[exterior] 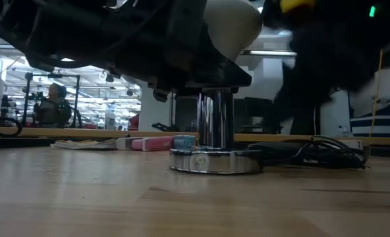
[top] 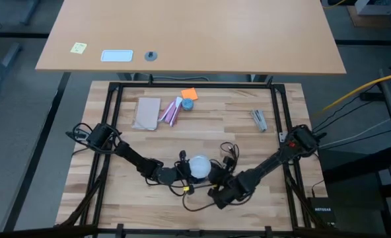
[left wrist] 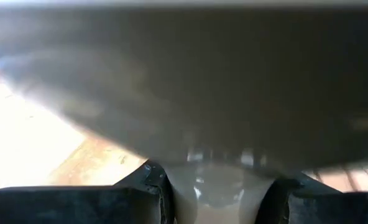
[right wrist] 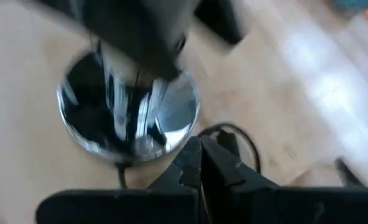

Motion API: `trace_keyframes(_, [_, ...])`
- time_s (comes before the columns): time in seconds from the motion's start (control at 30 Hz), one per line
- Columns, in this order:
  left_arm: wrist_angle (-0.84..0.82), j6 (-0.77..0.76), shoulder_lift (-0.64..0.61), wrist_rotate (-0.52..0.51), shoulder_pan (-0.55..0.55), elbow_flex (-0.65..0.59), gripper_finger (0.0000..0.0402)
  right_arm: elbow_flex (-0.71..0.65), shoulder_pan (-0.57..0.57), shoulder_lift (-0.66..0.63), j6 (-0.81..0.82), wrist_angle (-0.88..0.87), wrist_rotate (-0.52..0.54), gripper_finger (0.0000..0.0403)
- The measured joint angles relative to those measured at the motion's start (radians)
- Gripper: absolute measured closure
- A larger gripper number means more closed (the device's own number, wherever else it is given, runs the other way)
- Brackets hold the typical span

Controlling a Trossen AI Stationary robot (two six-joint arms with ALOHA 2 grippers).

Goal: Screw lightbulb
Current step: Remove the lightbulb from the lamp

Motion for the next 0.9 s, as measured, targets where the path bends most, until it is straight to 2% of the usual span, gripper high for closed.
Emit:
trace_keyframes(0.2, [-0.002,0.002,-0.001,0.0,0.003,-0.001,0.0274,-0.001,-0.04,0.103,0.0,0.104,-0.151,0.0398])
trace_keyframes(0.47, [0.006,0.028,-0.006,0.007,0.029,0.002,0.0274,-0.002,0.0,0.16,0.003,0.393,-0.124,0.0398])
trace_keyframes(0.63, [0.002,0.017,-0.006,0.009,0.036,0.003,0.0274,-0.002,0.0,0.167,-0.069,0.494,-0.129,0.0398])
trace_keyframes(0.9, [-0.006,0.017,-0.006,0.0,0.037,0.003,0.0274,-0.003,-0.005,0.176,-0.079,0.558,-0.096,0.0398])
